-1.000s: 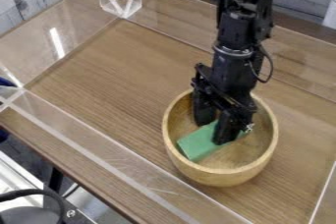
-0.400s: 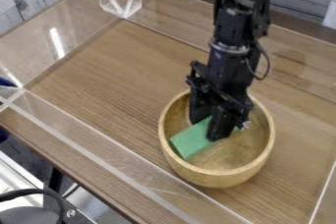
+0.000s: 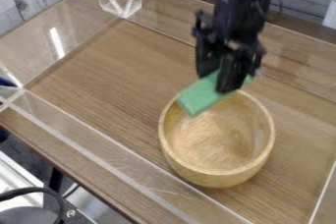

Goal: Remove the green block from inside the brown bowl and put it on the table

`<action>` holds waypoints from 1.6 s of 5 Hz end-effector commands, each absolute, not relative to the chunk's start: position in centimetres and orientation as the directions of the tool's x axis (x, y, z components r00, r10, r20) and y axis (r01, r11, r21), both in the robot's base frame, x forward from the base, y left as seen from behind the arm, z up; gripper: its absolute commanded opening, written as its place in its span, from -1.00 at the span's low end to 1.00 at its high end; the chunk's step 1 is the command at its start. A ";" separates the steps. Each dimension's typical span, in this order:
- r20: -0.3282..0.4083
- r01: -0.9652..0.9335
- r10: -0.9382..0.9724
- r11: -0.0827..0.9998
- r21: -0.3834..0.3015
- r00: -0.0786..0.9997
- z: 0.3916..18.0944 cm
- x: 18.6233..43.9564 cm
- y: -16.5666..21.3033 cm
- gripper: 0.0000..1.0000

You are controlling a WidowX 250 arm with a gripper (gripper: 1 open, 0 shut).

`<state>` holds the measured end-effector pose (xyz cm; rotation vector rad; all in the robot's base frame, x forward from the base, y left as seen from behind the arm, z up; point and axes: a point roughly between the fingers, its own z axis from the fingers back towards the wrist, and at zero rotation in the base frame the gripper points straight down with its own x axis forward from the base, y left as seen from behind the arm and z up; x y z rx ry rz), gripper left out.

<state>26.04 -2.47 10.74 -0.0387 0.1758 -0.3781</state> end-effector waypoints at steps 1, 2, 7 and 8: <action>-0.086 0.367 -0.370 0.929 -0.052 0.925 12.2 28.6 -1.8 -1.00; -0.078 0.370 -0.374 0.927 -0.062 0.924 11.9 29.4 -1.5 -1.00; 0.002 0.494 -0.494 0.869 -0.005 0.869 11.1 32.0 -0.9 -1.00; 0.023 0.491 -0.490 0.871 -0.024 0.871 10.9 32.4 -0.9 -1.00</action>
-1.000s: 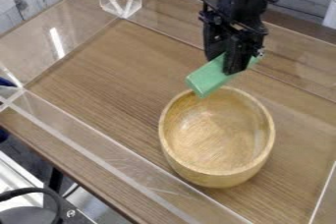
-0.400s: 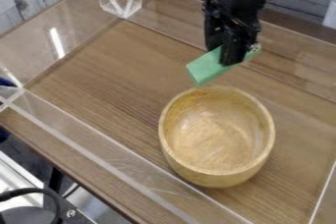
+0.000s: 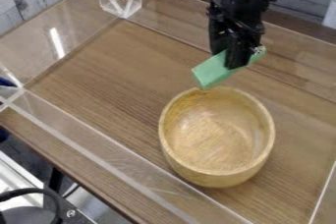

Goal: Remove the green block from inside the brown bowl and put it on the table

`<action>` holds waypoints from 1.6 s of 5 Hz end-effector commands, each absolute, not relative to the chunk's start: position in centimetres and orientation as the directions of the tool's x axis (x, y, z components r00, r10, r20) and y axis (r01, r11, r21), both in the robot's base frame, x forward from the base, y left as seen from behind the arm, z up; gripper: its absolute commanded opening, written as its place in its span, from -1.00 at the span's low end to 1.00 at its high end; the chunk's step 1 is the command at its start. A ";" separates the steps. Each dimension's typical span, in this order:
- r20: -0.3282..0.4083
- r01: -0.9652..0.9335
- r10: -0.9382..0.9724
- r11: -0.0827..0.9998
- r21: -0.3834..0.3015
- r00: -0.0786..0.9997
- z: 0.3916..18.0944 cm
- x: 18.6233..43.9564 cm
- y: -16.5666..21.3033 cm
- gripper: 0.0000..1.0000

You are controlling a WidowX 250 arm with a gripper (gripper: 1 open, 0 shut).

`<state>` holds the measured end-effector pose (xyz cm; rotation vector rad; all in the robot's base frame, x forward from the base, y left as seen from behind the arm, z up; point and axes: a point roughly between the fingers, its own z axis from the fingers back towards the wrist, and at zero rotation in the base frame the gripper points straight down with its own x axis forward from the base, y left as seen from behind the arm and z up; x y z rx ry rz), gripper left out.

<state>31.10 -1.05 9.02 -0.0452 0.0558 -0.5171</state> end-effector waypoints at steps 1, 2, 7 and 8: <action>0.000 0.500 -0.500 0.866 -0.018 0.866 10.8 31.9 -1.1 -1.00; -0.022 0.513 -0.513 0.858 -0.013 0.858 10.7 31.6 -1.4 -1.00; -0.004 0.581 -0.581 0.813 -0.037 0.814 9.4 32.7 -1.3 -1.00; -0.001 0.570 -0.570 0.821 -0.048 0.821 9.4 32.8 0.4 -1.00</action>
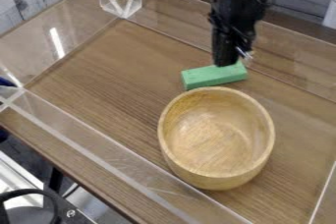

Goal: Remove the green block from inside the brown bowl and put it on the table

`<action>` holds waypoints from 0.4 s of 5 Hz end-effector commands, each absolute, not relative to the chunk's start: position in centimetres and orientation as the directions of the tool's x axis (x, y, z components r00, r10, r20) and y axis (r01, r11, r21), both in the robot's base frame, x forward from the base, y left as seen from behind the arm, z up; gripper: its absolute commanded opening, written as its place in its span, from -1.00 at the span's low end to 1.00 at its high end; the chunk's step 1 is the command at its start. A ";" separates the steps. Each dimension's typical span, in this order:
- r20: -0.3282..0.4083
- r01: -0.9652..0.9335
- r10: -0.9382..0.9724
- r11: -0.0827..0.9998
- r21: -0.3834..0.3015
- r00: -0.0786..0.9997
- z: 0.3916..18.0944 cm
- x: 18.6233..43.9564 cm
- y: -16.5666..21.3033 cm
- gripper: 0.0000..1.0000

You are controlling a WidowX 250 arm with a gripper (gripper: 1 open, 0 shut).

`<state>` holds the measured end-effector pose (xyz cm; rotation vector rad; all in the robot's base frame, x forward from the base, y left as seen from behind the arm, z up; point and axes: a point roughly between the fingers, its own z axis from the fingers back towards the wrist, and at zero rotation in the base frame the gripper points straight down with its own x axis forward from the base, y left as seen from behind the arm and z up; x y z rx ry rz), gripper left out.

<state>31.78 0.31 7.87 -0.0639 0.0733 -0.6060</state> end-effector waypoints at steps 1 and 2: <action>0.010 0.509 -0.509 0.860 -0.040 0.861 9.9 33.3 1.8 -1.00; 0.018 0.485 -0.485 0.873 -0.039 0.874 9.8 33.9 1.7 1.00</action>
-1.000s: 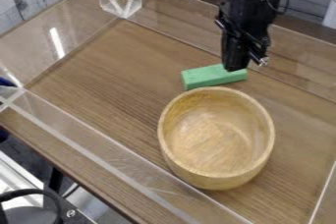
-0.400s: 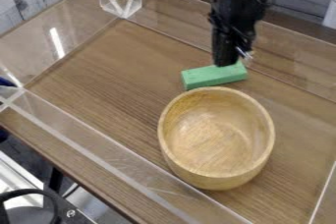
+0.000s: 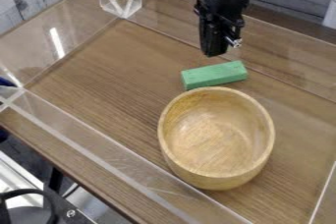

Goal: Remove the green block from inside the brown bowl and put it on the table

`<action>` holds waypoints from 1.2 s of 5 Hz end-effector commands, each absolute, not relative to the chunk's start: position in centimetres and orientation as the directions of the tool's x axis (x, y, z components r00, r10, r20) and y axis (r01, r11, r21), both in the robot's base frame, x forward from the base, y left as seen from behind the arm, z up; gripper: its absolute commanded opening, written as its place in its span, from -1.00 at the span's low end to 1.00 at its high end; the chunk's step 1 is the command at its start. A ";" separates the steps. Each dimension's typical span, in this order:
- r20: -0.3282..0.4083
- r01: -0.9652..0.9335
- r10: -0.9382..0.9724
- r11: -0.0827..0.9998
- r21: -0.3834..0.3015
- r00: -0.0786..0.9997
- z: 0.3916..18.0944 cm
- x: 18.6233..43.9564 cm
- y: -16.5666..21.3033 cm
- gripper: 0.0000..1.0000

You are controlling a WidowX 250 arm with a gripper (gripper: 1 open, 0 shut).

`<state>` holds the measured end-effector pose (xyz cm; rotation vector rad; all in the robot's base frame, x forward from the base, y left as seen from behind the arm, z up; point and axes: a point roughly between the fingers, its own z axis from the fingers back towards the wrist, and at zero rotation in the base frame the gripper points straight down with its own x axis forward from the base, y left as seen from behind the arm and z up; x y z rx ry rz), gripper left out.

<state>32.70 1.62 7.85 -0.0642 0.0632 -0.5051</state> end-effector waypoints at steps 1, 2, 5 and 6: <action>0.021 0.456 -0.456 0.889 -0.030 0.890 9.3 33.9 1.4 1.00; 0.019 0.430 -0.430 0.902 -0.023 0.903 8.5 34.0 1.2 1.00; -0.009 0.464 -0.465 0.885 -0.046 0.885 4.4 35.5 0.8 -1.00; -0.007 0.442 -0.443 0.896 -0.033 0.897 4.4 35.4 1.3 -1.00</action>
